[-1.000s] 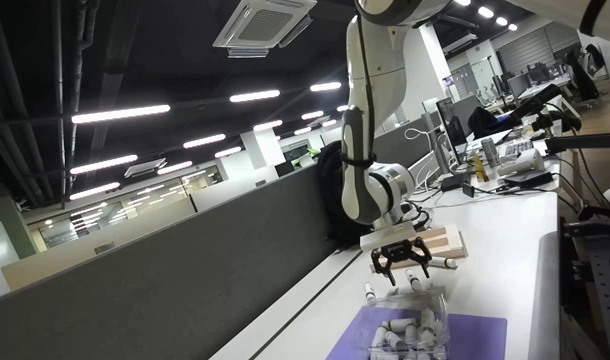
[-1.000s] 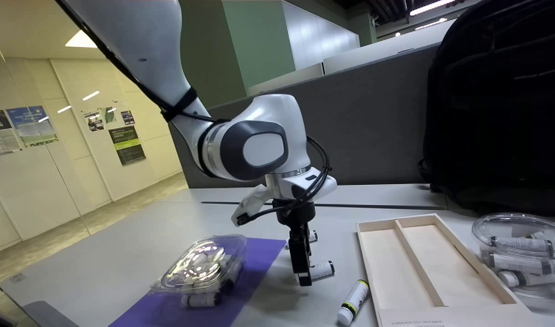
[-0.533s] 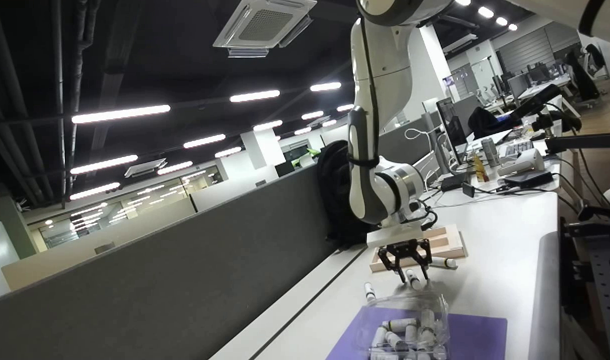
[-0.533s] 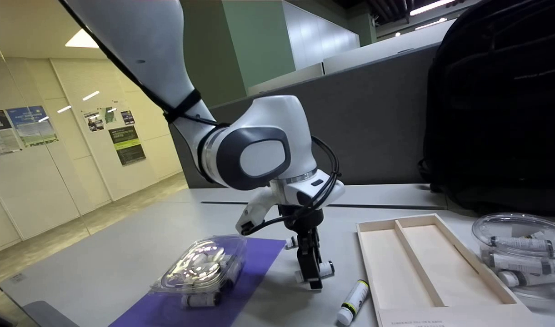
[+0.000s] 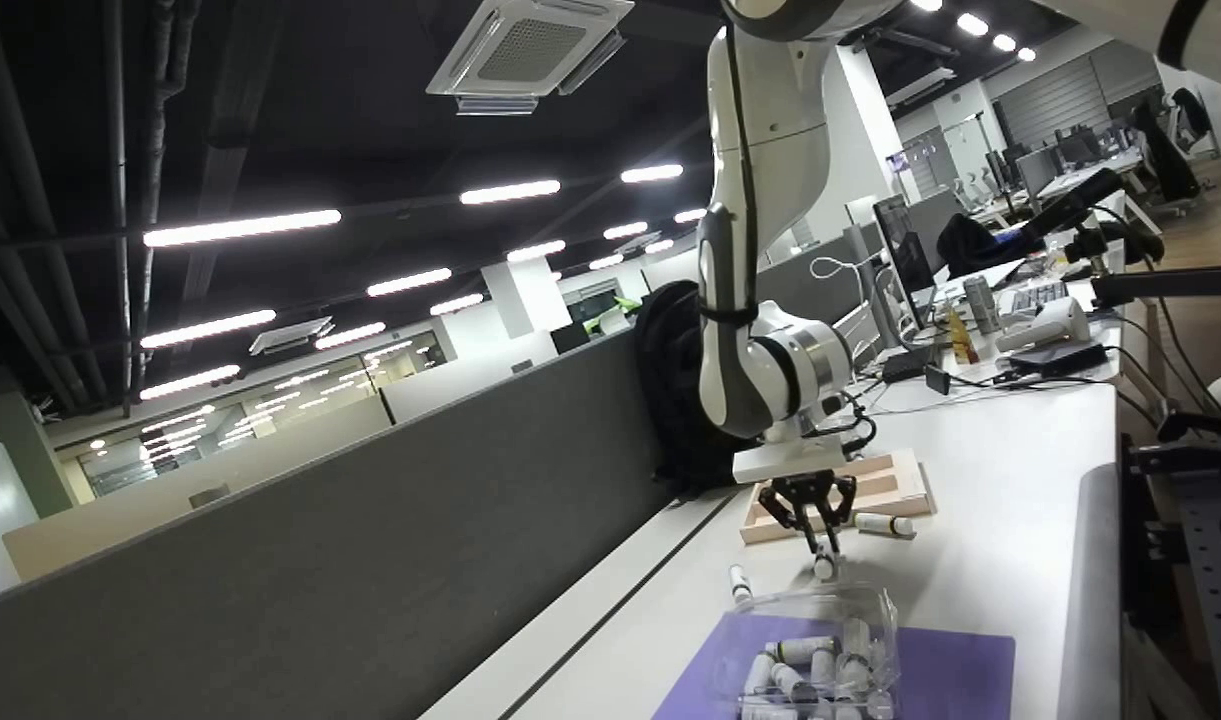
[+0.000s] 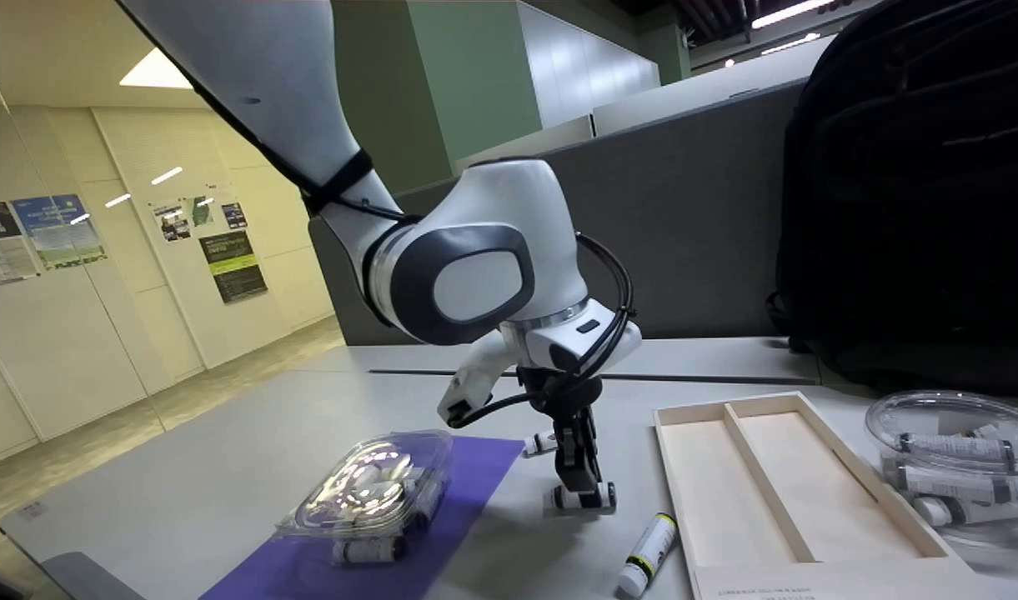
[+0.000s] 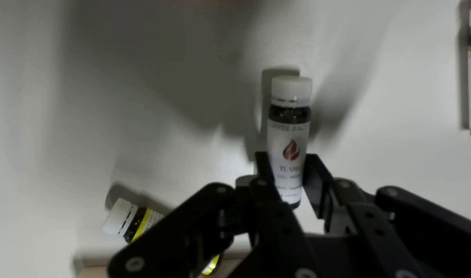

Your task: Pick up the middle white object and place it on the bottom part of the tray to the right

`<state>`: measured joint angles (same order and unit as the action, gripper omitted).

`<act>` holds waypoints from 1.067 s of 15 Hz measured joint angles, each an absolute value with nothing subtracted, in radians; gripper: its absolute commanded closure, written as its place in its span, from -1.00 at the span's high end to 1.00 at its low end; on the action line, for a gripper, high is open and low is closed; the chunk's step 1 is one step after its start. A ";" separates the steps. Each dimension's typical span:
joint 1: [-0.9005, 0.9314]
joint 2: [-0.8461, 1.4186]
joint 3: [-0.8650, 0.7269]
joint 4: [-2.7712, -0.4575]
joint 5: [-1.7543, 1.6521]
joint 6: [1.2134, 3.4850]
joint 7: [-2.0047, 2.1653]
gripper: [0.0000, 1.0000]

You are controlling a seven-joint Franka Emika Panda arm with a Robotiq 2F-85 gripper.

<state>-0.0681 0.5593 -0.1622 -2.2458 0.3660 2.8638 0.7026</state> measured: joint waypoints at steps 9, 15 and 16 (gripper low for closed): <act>-0.138 0.441 -0.210 -2.247 0.430 2.869 0.701 -0.87; -0.228 0.422 -0.234 -2.227 0.480 2.830 0.703 -0.87; -0.235 0.431 -0.233 -2.218 0.489 2.816 0.703 -0.87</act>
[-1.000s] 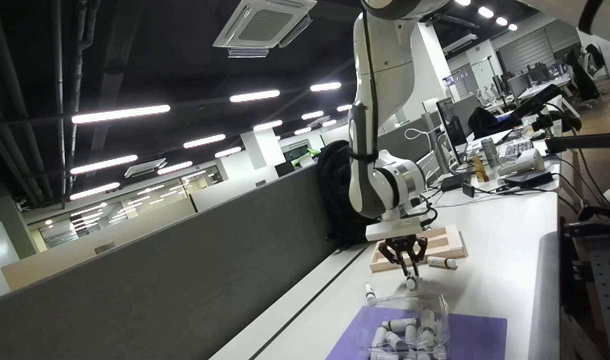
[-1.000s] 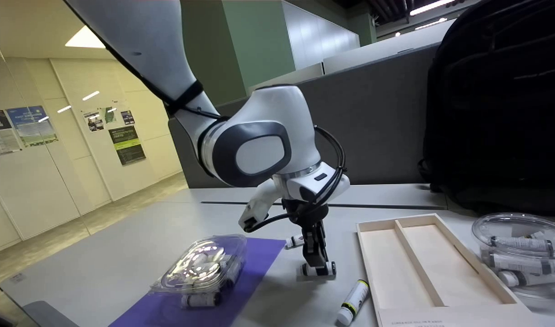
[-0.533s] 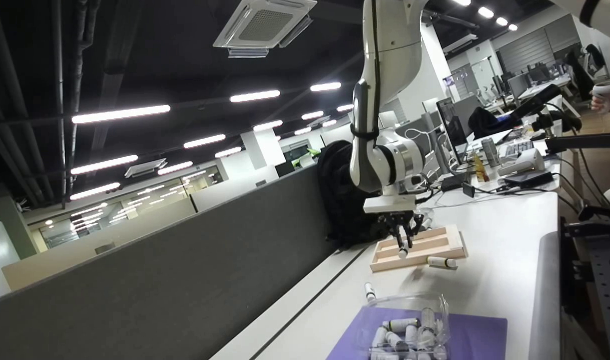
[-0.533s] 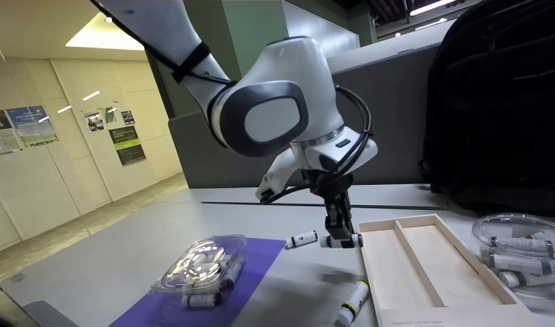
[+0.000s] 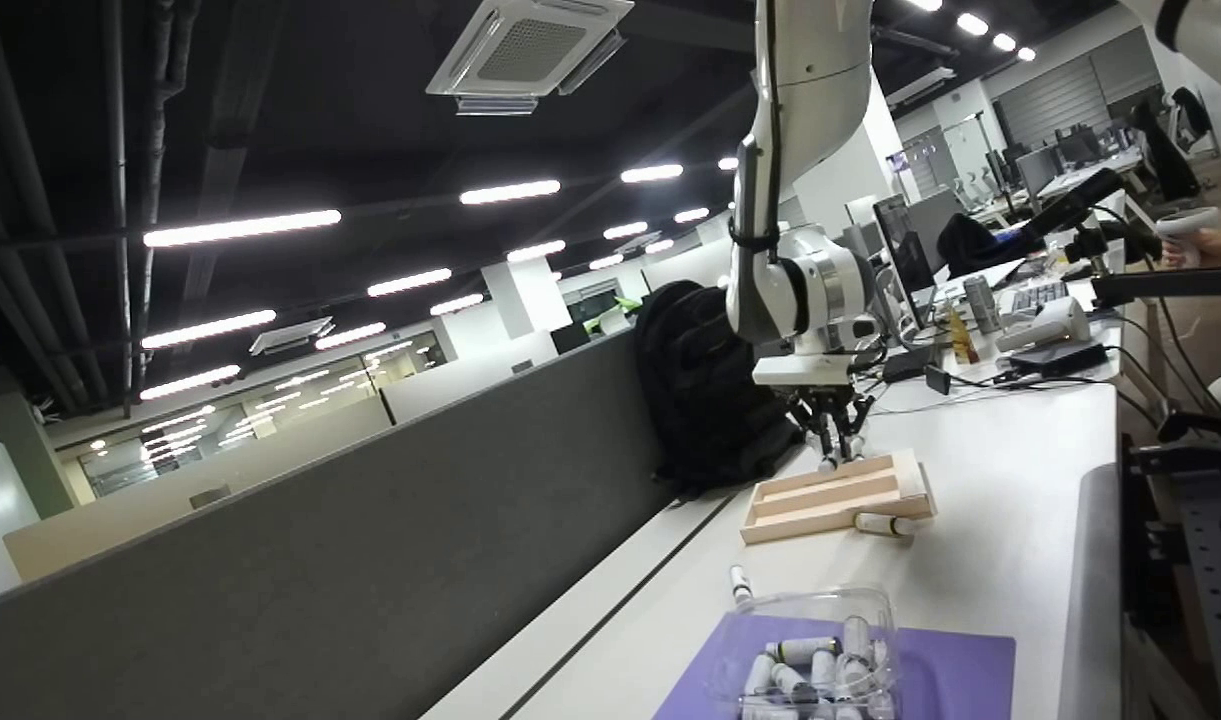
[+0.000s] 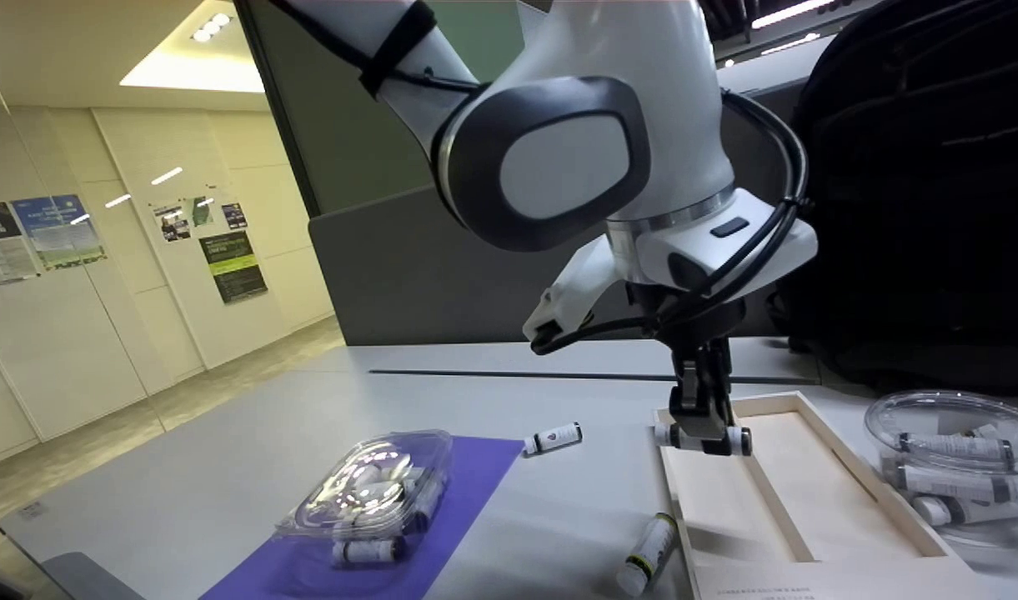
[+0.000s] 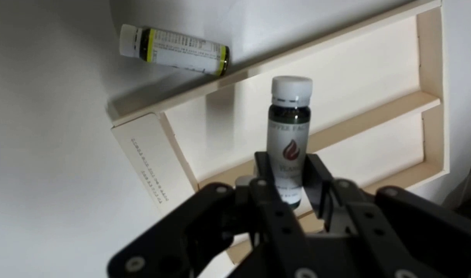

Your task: Pick up the middle white object and place it on the bottom part of the tray to the right

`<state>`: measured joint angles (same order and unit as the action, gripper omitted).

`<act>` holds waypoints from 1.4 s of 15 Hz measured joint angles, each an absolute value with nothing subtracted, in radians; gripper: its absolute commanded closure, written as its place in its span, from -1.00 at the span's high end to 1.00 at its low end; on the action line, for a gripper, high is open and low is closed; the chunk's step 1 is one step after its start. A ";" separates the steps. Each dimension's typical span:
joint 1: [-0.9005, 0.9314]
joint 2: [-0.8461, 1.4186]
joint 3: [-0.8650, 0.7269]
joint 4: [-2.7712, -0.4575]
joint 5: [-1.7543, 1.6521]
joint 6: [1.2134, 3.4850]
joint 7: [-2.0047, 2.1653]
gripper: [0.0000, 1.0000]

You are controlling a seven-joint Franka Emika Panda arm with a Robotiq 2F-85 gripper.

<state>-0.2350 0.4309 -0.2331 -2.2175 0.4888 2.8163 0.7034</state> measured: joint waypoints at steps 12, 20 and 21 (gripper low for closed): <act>-0.274 0.653 -0.211 -1.933 0.559 2.610 0.765 0.29; -0.271 0.663 -0.211 -1.888 0.553 2.584 0.770 1.00; -0.268 0.652 -0.212 -1.891 0.549 2.572 0.770 1.00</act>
